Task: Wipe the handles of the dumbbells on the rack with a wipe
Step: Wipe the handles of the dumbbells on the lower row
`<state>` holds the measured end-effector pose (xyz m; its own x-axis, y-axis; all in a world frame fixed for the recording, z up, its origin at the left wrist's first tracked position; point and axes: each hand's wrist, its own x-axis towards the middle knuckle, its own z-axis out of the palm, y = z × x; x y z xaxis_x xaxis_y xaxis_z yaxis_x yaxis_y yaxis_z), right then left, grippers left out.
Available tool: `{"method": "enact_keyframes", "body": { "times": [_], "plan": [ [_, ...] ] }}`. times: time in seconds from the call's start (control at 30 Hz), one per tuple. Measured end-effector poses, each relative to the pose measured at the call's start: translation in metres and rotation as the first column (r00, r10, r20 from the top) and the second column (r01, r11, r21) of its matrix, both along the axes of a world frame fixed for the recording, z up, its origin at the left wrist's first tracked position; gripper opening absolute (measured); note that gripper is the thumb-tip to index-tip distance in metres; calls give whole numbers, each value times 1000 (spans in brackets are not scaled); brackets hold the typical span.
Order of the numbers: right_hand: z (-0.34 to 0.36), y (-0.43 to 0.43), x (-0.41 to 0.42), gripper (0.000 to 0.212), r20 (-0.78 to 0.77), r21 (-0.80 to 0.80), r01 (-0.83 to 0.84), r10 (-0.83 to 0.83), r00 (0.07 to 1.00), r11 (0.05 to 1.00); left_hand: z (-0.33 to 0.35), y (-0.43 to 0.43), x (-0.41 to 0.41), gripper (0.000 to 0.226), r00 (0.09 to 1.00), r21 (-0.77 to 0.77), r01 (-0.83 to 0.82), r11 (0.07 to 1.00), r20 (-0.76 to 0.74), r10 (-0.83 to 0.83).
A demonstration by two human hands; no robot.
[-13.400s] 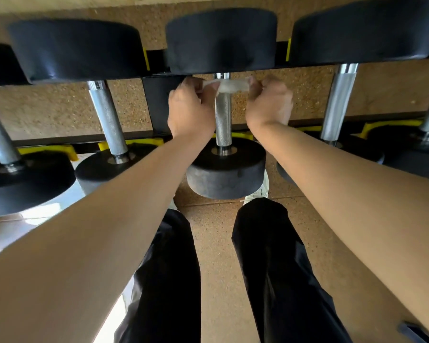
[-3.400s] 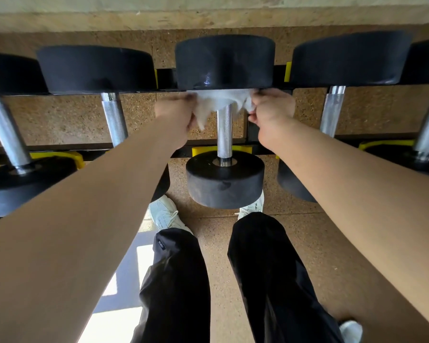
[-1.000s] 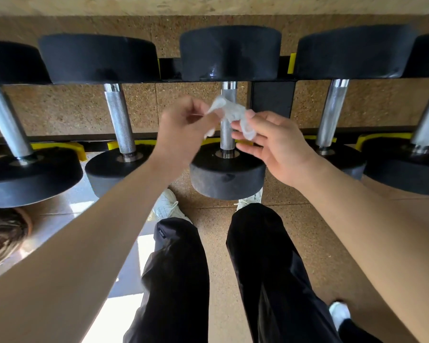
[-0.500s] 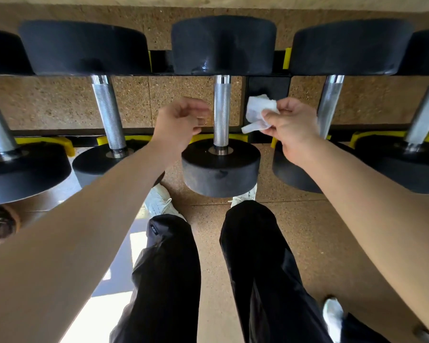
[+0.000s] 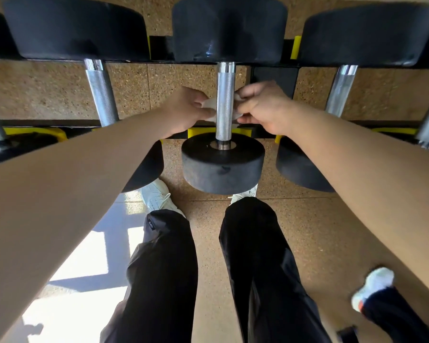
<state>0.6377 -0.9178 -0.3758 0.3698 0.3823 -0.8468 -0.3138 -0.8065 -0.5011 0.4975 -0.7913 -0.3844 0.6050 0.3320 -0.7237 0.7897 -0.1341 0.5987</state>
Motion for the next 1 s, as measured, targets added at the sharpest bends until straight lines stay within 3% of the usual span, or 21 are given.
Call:
{"method": "enact_keyframes", "body": {
  "times": [0.13,0.3,0.47,0.57,0.67,0.77,0.9,1.0],
  "plan": [
    [-1,-9,-6,23,206,-71,-218,228,952,973,2,7,-19,34,996,66,84,994,-46,-81],
    [-8,-20,-19,26,239,-221,-584,624,744,781,5,0,-32,34,972,81,209,975,-130,-197],
    [0,-34,7,26,225,-311,-681,747,625,663,7,-25,-18,32,975,28,200,979,-108,-196],
    [4,-23,-2,23,209,-261,-739,784,585,621,7,-14,-19,21,931,73,283,956,-262,-256],
    [4,-13,-16,18,208,-222,-755,787,581,617,16,11,-22,26,881,-71,318,945,-347,-322],
    [6,-23,-7,17,190,-219,-696,730,656,683,26,14,-14,19,889,-167,352,921,-250,-385],
    [8,-40,14,16,175,-184,-448,478,861,875,26,-2,-4,10,959,-113,222,969,-156,-238],
    [9,-30,1,11,188,-117,-411,426,885,904,32,7,-11,12,969,-175,119,977,-195,-153]
  ]
}}
